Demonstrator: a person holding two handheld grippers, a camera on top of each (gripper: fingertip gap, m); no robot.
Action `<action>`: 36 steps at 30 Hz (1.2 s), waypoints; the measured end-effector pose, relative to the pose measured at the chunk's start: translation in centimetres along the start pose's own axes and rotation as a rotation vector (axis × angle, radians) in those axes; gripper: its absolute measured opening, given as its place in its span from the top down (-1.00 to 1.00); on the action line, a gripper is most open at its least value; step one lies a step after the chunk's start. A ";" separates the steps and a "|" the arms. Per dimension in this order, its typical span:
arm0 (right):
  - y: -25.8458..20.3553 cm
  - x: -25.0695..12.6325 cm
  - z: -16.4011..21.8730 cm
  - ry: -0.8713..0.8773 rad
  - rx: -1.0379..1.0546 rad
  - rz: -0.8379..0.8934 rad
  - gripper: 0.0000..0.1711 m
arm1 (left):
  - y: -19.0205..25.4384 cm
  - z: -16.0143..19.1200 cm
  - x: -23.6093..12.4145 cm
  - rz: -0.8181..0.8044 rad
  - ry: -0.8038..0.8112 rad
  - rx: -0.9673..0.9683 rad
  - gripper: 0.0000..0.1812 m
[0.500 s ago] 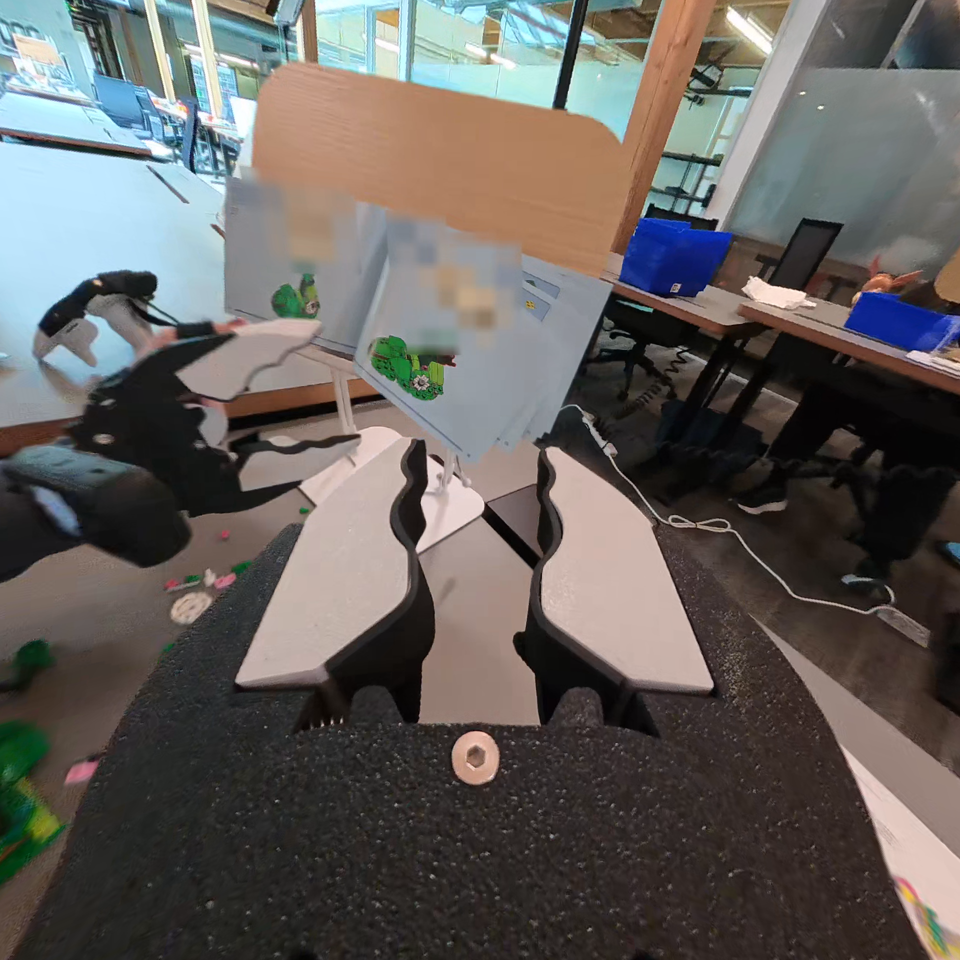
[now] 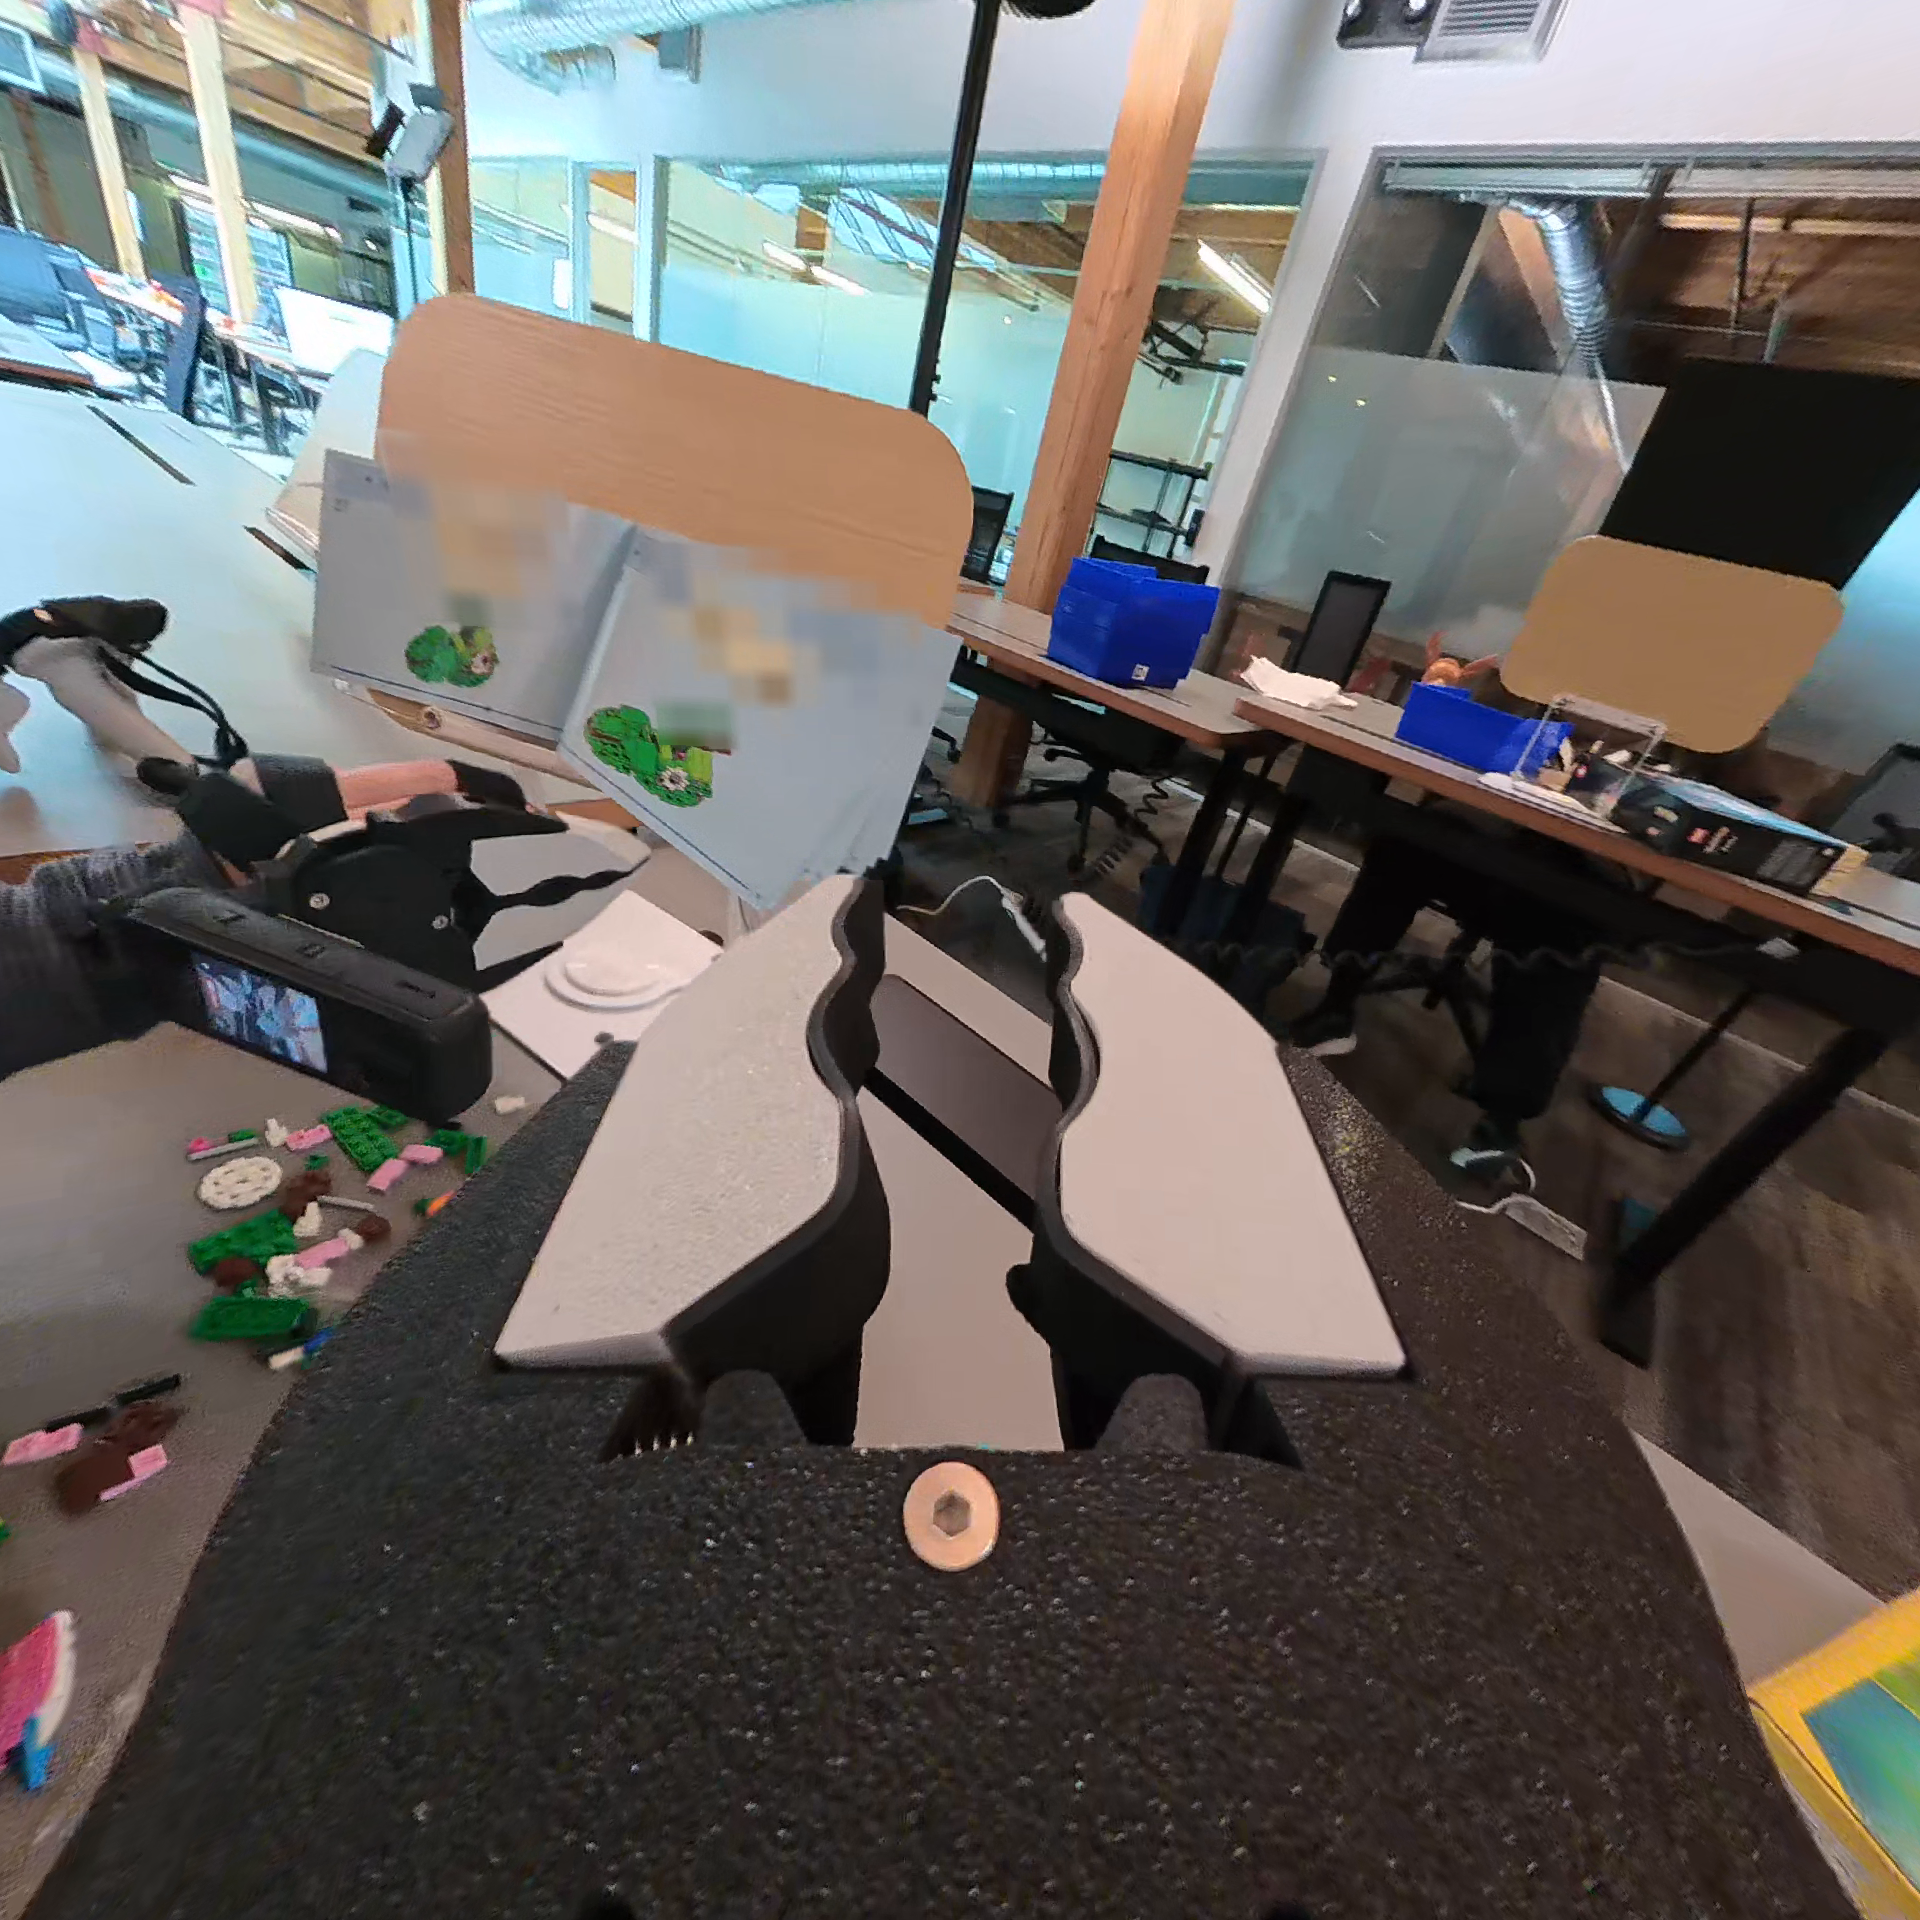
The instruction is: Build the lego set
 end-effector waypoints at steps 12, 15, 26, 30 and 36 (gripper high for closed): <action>0.6 0.4 2.0 -0.060 0.026 -0.040 0.66 | 0.2 -0.4 2.0 0.034 -0.030 0.113 0.68; 0.6 0.5 2.3 -0.058 0.044 -0.049 0.66 | 0.2 -0.4 2.3 0.039 -0.039 0.160 0.69; 1.2 0.3 2.5 -0.059 0.036 -0.035 0.66 | 0.0 -0.7 0.0 0.066 -0.045 -0.154 0.78; 0.7 0.1 1.7 -0.022 0.039 -0.052 0.66 | -1.0 -0.3 -6.1 0.023 0.028 -0.555 0.75; -0.6 0.3 0.6 -0.005 -0.033 -0.065 0.66 | 0.9 0.7 -17.4 -0.024 0.140 -0.952 0.71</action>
Point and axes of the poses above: each gripper's, where its closed fingertips meet, x out along the fingers, z out of its underside, y = z × x across the jaws, the point moved 4 cm from there along -x, back along the fingers, and after that the axes turned 13 degrees about y, right-handed, at the moved point
